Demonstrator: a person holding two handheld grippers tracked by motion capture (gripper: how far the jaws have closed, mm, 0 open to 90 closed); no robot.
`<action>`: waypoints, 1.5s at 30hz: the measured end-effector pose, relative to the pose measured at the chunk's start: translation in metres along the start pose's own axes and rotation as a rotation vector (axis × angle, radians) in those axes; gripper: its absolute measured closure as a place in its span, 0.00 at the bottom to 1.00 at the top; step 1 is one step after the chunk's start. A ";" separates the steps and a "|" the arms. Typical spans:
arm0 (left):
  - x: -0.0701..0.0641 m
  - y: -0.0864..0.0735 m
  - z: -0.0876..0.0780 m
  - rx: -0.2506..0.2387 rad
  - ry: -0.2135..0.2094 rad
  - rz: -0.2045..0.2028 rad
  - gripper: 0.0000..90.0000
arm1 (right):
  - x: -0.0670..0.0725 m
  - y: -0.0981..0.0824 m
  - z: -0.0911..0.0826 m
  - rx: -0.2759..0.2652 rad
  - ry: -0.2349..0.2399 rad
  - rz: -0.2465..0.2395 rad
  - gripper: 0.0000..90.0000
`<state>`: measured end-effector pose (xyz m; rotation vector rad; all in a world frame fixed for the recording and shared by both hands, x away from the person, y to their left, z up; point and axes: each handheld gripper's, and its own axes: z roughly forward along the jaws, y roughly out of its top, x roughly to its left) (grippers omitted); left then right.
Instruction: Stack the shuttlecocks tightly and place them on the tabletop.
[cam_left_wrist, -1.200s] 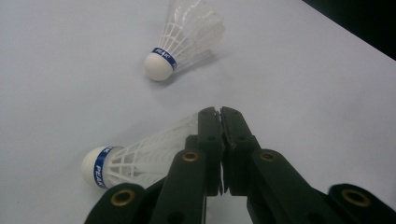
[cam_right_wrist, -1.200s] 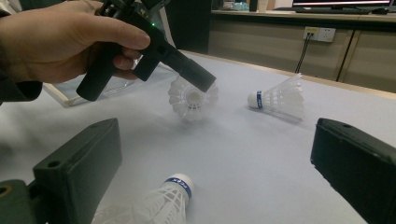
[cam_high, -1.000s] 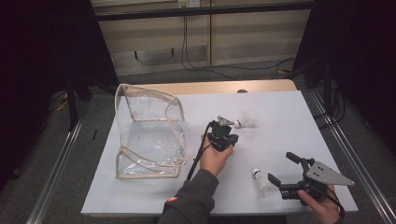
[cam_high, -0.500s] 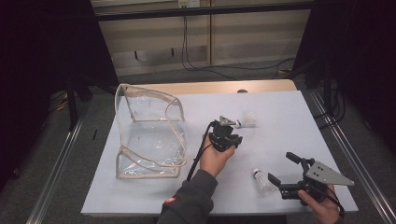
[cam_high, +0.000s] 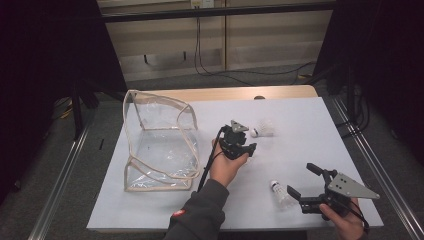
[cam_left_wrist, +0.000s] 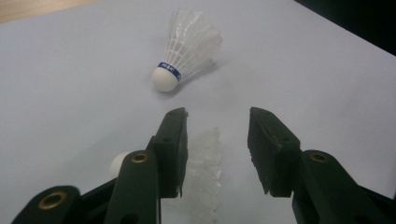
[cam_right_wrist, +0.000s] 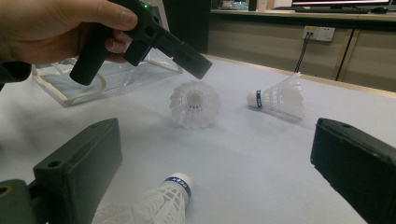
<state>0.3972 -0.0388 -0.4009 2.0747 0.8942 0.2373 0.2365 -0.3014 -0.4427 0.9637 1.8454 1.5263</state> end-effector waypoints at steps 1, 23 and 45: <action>0.000 -0.001 0.001 0.007 0.004 0.003 0.63 | 0.000 0.000 0.000 -0.002 0.000 -0.003 0.02; 0.017 -0.013 0.010 -0.018 0.086 -0.032 0.75 | 0.000 0.000 0.000 -0.002 0.001 -0.001 0.02; 0.039 -0.002 -0.001 -0.079 0.241 -0.089 0.97 | -0.001 0.000 -0.001 -0.005 0.005 -0.001 0.01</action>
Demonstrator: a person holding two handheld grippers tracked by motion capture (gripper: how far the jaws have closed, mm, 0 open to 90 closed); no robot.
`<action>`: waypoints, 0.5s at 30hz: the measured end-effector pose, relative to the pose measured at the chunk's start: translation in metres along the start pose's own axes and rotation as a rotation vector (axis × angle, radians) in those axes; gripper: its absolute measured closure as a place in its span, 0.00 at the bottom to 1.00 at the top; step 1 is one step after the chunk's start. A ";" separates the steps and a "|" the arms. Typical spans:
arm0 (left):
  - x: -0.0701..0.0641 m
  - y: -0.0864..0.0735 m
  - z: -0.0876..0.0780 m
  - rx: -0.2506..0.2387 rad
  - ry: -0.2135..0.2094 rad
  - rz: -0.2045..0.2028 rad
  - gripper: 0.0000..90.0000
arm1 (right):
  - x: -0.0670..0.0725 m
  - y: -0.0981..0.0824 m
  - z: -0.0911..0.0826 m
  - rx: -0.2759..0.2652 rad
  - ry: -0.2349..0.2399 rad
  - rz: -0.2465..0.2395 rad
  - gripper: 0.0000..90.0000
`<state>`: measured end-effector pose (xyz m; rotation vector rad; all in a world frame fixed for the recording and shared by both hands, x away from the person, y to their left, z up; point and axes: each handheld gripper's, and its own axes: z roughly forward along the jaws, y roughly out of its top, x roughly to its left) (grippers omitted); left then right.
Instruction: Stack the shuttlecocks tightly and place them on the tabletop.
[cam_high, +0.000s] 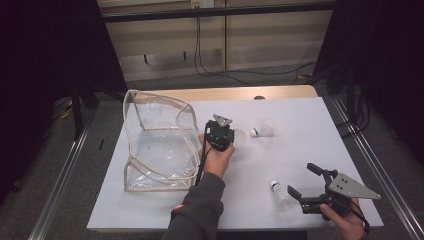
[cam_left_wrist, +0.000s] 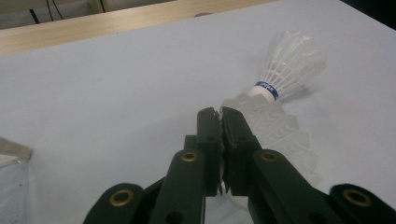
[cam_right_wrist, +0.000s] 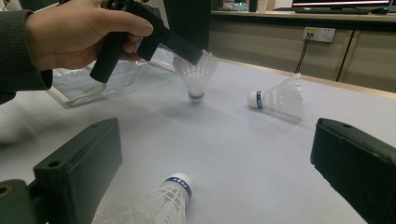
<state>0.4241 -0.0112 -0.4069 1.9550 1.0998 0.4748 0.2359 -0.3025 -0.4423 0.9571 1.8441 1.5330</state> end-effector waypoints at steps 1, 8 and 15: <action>0.000 0.000 0.000 -0.003 0.003 -0.004 0.97 | 0.000 0.000 0.000 0.000 0.001 0.001 0.02; 0.003 0.001 -0.003 -0.003 0.012 -0.011 0.99 | 0.000 0.000 0.000 0.001 0.000 0.001 0.02; 0.007 0.002 -0.007 0.011 0.024 -0.021 0.99 | 0.000 0.000 0.000 -0.002 -0.001 0.003 0.01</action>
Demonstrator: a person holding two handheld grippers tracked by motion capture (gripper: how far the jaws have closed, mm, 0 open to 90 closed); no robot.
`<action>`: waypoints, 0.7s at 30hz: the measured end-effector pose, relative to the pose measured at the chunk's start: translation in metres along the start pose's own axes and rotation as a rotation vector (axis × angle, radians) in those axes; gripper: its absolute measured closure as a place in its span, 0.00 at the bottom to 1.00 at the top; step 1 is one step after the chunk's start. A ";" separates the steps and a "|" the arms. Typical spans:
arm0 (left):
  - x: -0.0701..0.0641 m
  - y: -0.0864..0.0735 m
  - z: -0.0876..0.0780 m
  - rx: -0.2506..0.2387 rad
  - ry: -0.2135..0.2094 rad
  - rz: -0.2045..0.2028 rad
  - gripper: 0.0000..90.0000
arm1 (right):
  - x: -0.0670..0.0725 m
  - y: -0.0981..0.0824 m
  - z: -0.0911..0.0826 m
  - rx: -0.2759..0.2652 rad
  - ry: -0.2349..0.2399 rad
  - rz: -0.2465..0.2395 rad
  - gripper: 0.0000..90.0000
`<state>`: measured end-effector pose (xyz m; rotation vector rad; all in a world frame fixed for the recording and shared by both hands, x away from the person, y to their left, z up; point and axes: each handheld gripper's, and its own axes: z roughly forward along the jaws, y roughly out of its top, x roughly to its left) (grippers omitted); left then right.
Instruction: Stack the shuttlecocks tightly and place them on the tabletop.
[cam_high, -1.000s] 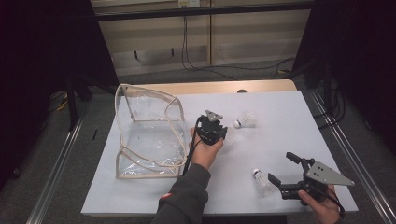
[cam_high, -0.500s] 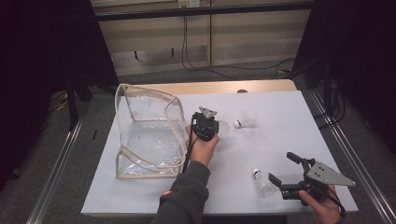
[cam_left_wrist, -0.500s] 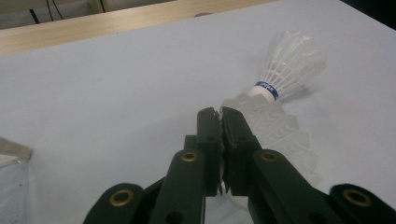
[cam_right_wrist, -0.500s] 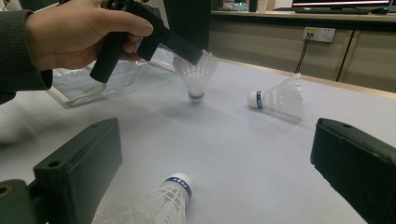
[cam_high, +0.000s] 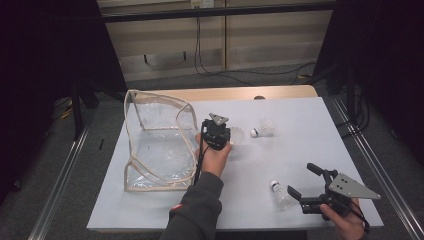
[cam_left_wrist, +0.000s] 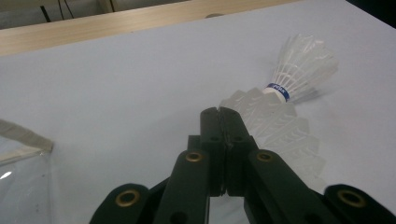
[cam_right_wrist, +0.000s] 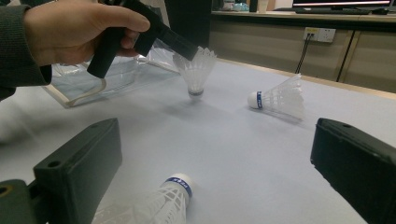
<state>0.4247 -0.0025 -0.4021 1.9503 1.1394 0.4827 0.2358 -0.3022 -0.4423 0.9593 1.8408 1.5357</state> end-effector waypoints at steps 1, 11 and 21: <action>0.000 0.000 0.000 -0.008 0.004 -0.009 0.99 | 0.000 0.000 0.000 0.001 -0.001 -0.002 0.02; 0.007 0.005 -0.006 0.003 0.046 -0.010 1.00 | 0.001 0.000 0.000 -0.001 0.000 0.003 0.02; 0.017 0.007 -0.008 0.032 0.099 -0.014 1.00 | 0.000 0.000 0.000 0.000 0.000 0.003 0.02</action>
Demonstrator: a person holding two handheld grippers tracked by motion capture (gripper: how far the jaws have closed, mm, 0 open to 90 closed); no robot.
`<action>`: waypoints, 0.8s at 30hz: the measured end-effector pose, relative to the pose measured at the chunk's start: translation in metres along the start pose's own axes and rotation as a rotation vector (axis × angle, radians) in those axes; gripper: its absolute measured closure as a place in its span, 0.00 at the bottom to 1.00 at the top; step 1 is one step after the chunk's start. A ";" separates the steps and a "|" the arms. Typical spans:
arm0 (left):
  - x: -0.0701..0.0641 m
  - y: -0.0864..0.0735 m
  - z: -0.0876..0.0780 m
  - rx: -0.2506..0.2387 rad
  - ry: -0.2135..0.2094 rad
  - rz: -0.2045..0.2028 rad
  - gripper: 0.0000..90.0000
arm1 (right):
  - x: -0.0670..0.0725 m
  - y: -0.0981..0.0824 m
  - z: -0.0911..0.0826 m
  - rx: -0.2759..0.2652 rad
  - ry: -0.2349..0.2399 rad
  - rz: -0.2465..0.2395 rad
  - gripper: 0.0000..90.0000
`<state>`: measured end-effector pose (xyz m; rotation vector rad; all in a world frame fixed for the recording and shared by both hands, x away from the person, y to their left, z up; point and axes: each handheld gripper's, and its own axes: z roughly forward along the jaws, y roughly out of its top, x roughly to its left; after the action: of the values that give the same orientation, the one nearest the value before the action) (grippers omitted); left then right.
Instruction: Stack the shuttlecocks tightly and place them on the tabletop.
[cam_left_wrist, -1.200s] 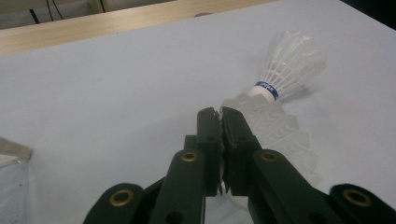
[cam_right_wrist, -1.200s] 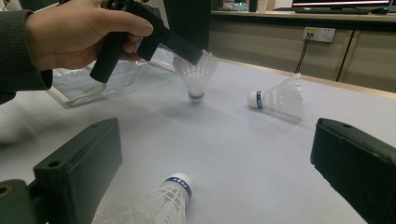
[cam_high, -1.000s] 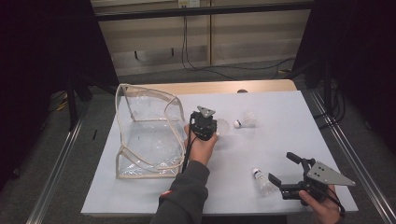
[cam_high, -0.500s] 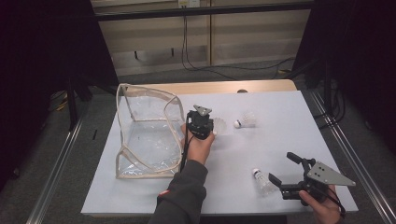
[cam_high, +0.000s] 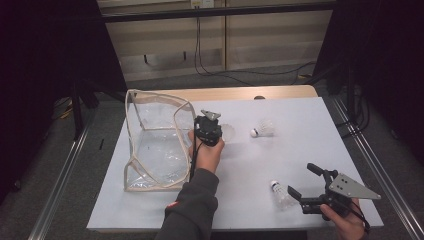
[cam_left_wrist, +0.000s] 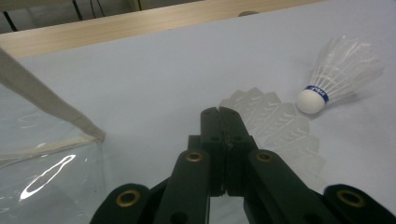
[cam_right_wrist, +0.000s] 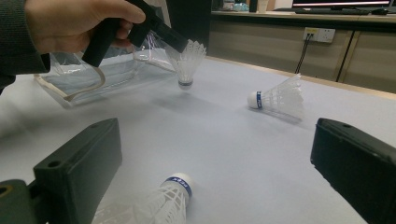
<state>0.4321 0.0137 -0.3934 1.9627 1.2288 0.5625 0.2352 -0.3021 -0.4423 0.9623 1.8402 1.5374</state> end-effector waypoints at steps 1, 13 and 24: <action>0.000 0.000 0.000 0.000 0.000 0.000 1.00 | 0.000 0.000 0.000 0.000 0.000 0.000 0.02; -0.002 -0.003 0.008 0.016 0.029 0.021 0.94 | 0.001 0.000 0.000 -0.002 0.002 -0.007 0.01; -0.008 -0.003 0.020 -0.009 -0.016 -0.005 0.84 | 0.000 0.000 0.000 0.000 -0.003 -0.004 0.02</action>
<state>0.4407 -0.0004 -0.4081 1.9525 1.2194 0.5472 0.2351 -0.3024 -0.4422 0.9595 1.8393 1.5328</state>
